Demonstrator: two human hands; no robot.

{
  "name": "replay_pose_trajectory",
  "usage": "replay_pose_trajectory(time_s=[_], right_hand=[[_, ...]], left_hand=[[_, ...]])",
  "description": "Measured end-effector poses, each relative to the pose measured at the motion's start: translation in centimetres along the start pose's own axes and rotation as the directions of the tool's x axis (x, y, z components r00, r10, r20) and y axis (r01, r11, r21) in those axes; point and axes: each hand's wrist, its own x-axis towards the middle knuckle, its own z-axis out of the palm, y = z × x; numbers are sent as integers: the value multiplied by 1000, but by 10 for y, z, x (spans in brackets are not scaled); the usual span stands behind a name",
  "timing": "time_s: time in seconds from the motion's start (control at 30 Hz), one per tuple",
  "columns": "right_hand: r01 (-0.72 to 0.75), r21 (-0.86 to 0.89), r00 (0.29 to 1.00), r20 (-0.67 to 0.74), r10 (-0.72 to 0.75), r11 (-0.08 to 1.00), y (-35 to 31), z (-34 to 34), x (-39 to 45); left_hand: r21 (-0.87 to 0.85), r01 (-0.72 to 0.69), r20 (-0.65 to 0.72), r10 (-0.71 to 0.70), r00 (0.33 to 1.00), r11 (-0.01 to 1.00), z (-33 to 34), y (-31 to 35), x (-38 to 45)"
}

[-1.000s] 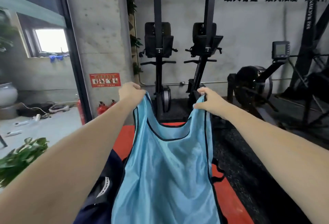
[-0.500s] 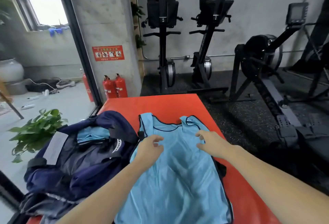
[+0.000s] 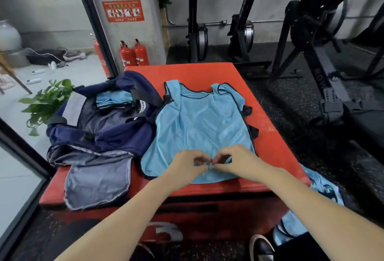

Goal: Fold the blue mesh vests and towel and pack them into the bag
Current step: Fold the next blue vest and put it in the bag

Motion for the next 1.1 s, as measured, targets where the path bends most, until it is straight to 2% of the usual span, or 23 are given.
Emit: replay_pose_trajectory(time_s=[0.07,0.13,0.2,0.33,0.5,0.67,0.83,0.93,1.1], right_hand=[[34,-68,995,92,-27,997,-1,5,-6],[81,-219,986,162,-45,972,6,11,-9],[105,-266,981,185,-56,958,14,14,-10],[101,-253,983,177,-56,962,19,16,-2],[-57,-117,995,75,66,991,16,10,8],[-137,27,991,-5,137,990,15,2,11],[-91,70,988,-119,99,993,17,1,14],[16,-49,981,-191,-25,999,16,7,14],[108,-360,973,-154,-173,927,7,24,13]], left_hand=[[64,-4,31,3,1000,998,1,-5,-5],[120,-3,44,-3,999,993,0,-13,-8],[133,5,40,-10,999,991,0,-17,-9],[179,-35,49,27,998,983,0,-15,-9],[271,-63,127,29,992,960,-3,-12,-6],[155,46,-32,-42,999,987,-14,-13,1],[46,134,-55,-131,990,990,-29,-10,14],[-74,182,-44,-186,982,980,-31,-9,18],[-145,193,-46,-201,978,970,-29,-9,24]])
